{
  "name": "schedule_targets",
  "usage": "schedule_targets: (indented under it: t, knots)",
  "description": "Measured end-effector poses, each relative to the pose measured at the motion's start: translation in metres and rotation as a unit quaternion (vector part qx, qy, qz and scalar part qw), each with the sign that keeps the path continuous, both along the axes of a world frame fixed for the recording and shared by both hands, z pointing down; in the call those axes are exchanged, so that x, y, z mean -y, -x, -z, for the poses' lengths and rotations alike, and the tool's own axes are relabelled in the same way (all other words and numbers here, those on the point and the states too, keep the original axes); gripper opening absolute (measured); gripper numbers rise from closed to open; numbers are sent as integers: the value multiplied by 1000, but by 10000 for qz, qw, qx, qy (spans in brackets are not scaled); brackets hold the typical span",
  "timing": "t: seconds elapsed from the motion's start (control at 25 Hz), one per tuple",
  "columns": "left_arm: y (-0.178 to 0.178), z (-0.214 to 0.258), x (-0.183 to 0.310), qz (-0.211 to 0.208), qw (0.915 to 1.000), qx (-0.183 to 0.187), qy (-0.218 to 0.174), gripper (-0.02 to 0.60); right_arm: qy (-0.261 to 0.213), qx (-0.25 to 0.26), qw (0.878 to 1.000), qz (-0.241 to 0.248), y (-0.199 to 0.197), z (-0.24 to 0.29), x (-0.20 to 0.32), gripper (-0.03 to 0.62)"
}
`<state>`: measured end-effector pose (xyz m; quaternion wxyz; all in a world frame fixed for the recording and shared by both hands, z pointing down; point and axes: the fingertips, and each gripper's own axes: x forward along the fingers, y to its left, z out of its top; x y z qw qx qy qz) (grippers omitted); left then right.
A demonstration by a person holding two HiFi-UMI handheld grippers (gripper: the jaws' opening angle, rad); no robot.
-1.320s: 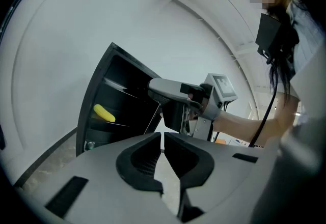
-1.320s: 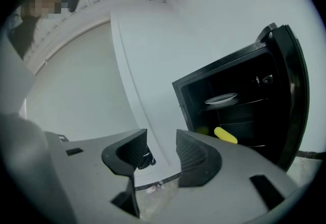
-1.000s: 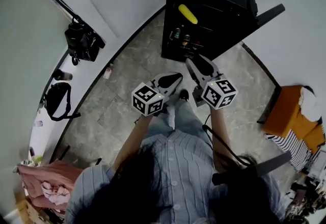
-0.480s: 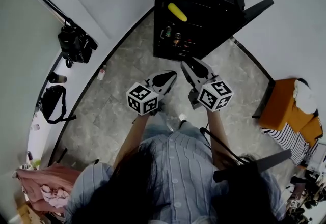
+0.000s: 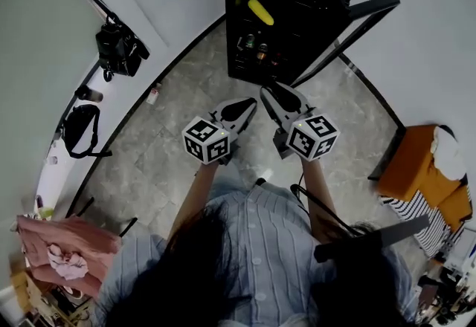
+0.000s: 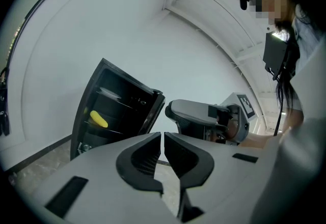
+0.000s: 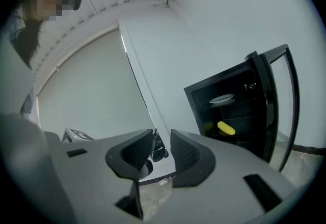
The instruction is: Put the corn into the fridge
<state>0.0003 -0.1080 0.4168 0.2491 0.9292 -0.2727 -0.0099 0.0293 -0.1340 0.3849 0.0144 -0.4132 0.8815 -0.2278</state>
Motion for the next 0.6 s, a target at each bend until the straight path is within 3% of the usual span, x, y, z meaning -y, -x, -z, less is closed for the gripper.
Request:
schedule_targets:
  t: [0.6]
  knots:
    - [-29,14,-95,629,9978,92,-195,9,-128,244,9982,542,-37,7,-102,110]
